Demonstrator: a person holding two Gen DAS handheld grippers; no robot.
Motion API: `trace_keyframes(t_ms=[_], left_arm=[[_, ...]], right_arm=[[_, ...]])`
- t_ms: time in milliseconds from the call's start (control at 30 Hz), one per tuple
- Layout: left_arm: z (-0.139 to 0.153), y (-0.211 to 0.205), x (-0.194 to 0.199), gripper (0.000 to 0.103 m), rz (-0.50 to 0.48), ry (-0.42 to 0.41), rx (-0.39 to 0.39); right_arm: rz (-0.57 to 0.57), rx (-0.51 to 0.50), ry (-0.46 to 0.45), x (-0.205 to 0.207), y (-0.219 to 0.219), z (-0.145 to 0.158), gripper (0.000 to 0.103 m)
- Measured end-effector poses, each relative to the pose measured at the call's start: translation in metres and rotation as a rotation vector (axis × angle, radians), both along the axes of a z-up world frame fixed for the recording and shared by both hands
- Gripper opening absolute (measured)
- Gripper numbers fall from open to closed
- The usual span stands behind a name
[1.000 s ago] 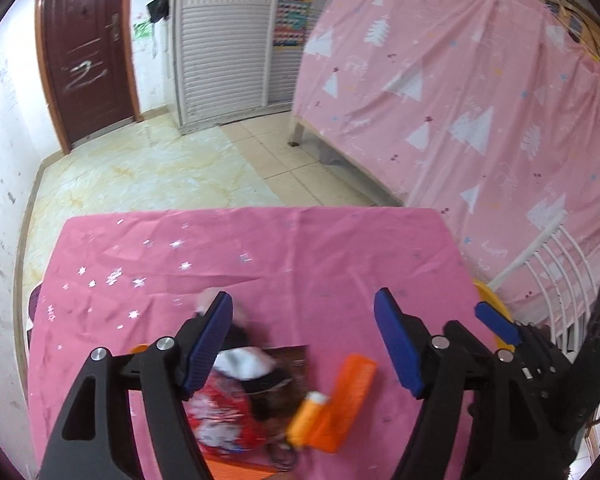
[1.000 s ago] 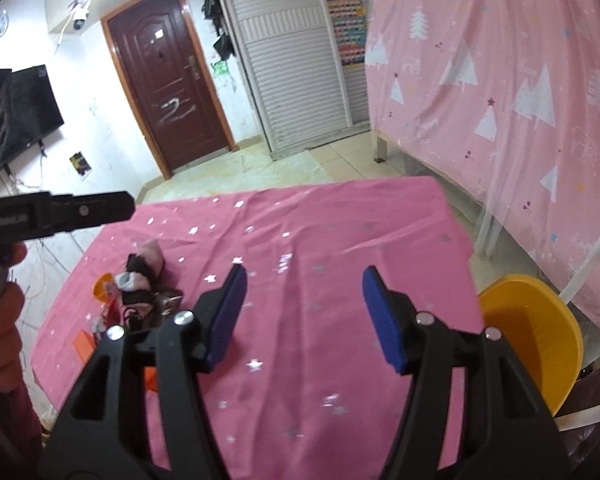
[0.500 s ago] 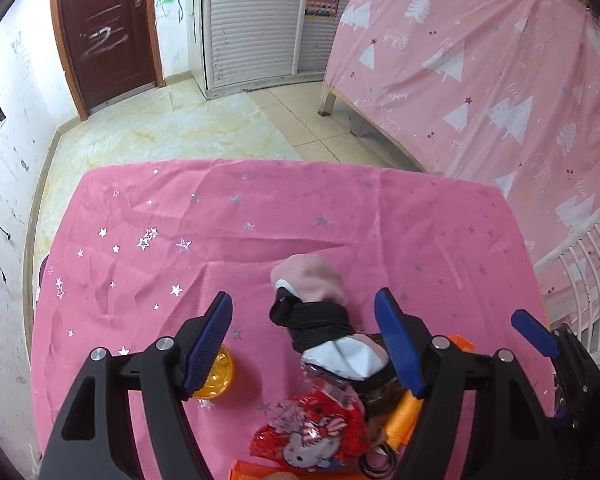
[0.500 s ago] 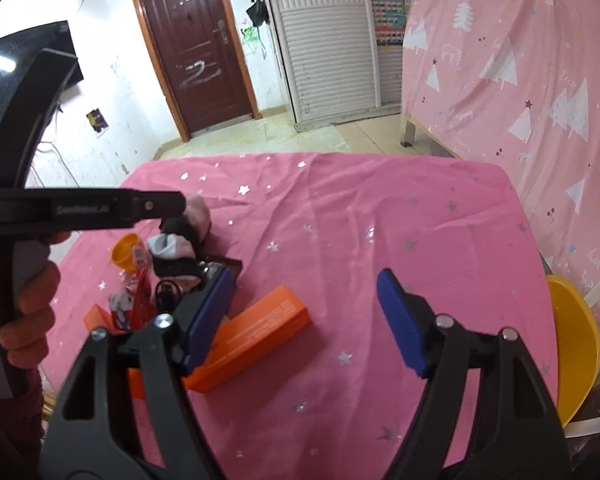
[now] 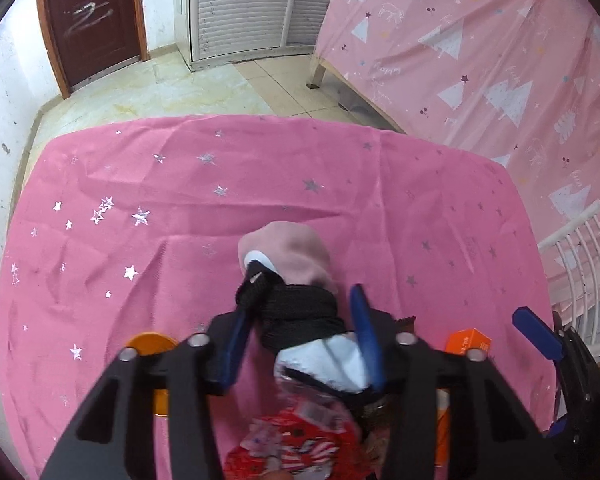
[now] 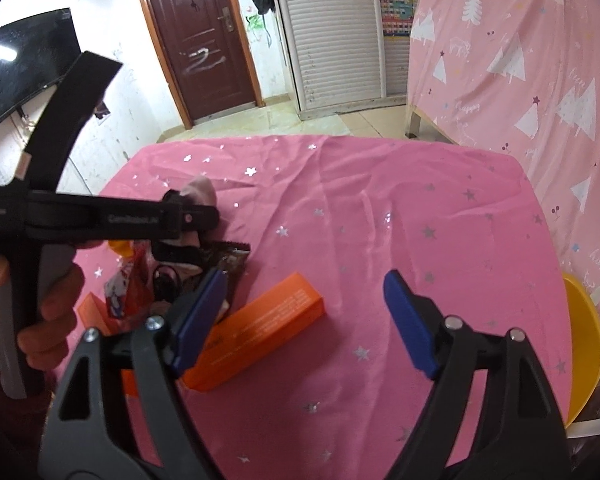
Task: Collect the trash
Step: 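Grasp the black-and-white sock with the left gripper while the right gripper grasps the orange box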
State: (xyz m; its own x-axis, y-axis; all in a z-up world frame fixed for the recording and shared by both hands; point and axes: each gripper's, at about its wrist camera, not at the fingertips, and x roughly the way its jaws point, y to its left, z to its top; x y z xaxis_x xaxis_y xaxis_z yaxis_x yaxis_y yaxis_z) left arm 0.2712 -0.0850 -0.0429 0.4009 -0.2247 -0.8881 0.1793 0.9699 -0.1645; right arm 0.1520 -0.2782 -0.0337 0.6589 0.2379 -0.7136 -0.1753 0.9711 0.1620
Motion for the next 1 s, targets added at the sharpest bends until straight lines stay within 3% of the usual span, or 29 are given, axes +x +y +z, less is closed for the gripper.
trace_keyframes(t_ms=[467,567,733,1000], left_arm=[[0.037,0.023,-0.009,0.033,0.078,-0.118,-0.042],[0.042,0.028,-0.01,0.033,0.077,-0.122,-0.057],[0.04,0.031,-0.013,0.033,0.074,-0.112,-0.069],[0.041,0.032,-0.019,0.033,0.066,-0.114,-0.076]], right_arm=[[0.046,0.018,0.052,-0.009,0.008,-0.006,0.079],[0.076,-0.005,0.055,-0.018,0.018,-0.004,0.084],[0.115,-0.069,0.062,-0.033,0.036,-0.01,0.085],[0.042,-0.103,0.065,-0.036,0.019,-0.012,0.084]])
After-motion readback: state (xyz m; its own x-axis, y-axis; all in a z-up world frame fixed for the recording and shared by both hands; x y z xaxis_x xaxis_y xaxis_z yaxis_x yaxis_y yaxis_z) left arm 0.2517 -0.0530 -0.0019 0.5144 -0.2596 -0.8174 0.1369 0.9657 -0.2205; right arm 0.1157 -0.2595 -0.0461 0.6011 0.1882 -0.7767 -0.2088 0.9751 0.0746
